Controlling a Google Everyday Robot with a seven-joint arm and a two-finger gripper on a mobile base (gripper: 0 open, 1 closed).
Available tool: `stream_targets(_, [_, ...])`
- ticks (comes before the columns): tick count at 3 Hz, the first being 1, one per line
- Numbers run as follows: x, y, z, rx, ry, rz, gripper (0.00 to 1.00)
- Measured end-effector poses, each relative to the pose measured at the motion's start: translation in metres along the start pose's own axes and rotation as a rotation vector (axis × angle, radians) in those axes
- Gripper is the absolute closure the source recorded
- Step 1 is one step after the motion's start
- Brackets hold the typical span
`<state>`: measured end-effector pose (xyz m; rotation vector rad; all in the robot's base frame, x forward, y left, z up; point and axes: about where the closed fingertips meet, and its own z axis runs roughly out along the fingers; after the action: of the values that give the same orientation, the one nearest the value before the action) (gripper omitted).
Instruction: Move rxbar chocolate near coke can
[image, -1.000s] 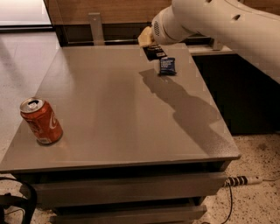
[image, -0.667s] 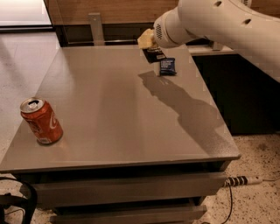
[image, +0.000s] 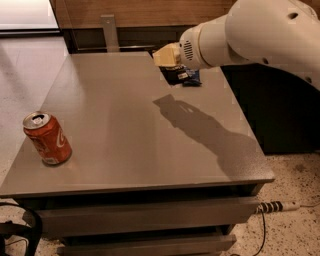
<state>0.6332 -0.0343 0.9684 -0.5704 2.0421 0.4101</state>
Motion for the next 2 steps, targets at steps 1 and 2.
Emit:
stream_targets(1, [0.006, 0.03, 0.003, -0.057, 0.046, -0.055, 1.0])
stream_targets(2, [0.022, 0.06, 0.012, -0.117, 0.124, -0.097, 1.0])
